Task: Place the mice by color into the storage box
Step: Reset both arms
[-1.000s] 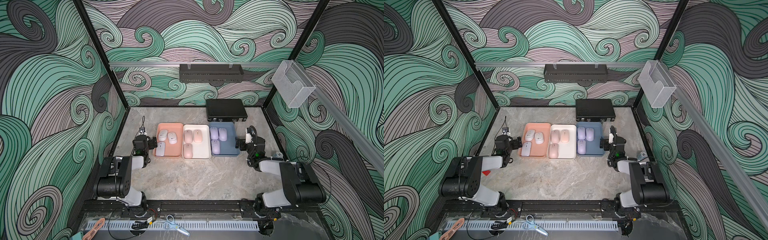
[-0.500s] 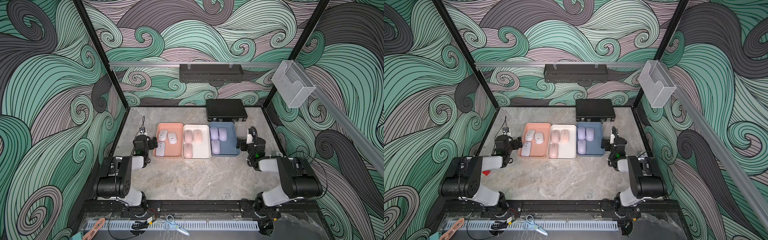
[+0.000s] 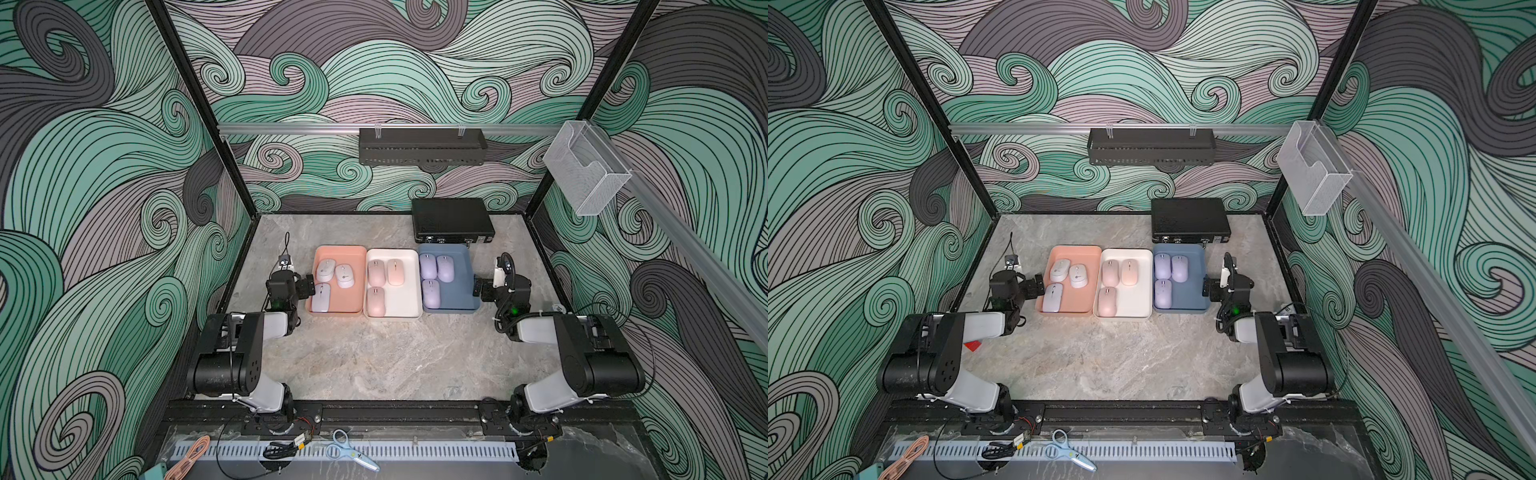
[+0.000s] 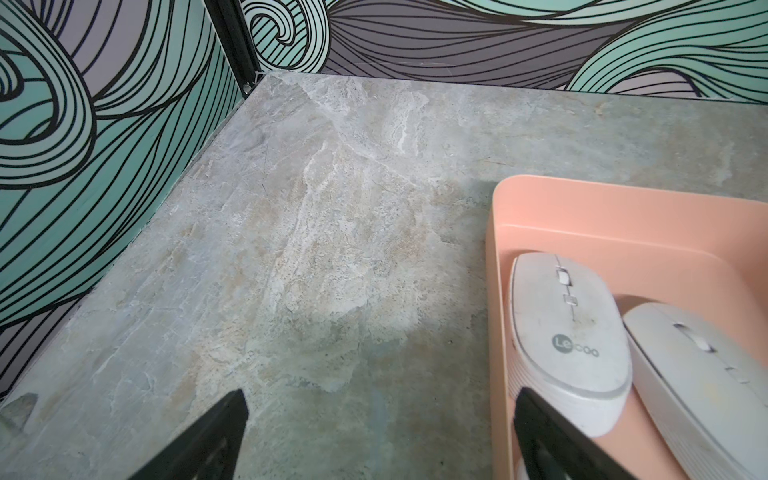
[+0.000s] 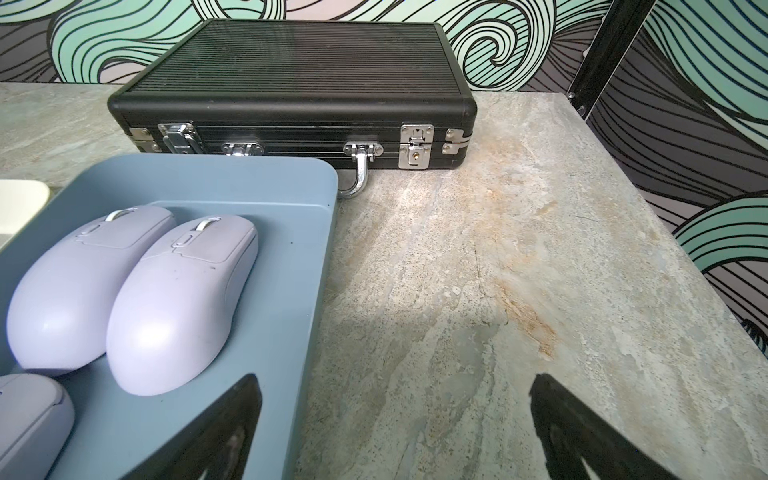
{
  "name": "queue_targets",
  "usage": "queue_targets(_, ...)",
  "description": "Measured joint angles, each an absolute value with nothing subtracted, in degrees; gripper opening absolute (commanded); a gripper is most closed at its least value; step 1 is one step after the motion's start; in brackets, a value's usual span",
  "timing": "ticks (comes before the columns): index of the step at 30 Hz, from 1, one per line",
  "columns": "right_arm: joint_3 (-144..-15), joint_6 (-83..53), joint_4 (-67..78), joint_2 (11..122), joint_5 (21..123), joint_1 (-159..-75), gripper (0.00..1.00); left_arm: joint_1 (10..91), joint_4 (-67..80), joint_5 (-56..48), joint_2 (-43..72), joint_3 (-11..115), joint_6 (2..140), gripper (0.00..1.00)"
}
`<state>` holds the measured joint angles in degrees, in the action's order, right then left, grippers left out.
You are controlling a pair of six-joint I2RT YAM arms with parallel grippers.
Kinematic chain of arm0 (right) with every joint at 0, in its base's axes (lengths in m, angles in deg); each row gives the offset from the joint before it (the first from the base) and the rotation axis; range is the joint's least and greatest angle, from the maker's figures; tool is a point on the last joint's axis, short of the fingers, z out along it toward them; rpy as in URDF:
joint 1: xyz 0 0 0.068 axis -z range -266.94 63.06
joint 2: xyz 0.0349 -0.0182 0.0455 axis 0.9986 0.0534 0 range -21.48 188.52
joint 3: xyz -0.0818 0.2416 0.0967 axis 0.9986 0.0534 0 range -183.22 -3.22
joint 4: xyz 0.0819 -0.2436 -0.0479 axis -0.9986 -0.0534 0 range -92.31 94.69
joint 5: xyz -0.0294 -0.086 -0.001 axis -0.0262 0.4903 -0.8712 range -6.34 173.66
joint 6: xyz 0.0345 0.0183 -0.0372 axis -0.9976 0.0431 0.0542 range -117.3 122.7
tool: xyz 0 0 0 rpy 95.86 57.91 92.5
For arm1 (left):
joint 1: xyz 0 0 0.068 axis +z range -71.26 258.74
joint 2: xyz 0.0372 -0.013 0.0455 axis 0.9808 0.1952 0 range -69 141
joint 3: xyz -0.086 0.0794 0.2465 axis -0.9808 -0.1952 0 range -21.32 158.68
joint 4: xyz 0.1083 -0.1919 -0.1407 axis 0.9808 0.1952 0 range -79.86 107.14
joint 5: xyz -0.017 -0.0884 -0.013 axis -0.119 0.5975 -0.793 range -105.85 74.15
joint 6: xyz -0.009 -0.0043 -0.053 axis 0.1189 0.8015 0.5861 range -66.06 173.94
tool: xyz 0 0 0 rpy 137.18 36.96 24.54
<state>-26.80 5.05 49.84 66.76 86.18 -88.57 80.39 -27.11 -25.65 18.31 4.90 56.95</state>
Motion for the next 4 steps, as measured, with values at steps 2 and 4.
queue_targets(2, -27.02, 5.05, 49.91, 66.76, 86.16, -88.57, 1.0, 80.39, -27.11, -25.65, 18.31, 4.9, 56.95, 0.98)
queue_targets(4, -27.02, 5.05, 49.88, 66.76, 86.18, -88.57, 1.0, 80.39, -27.11, -25.65, 18.31, 4.9, 56.97, 0.99)
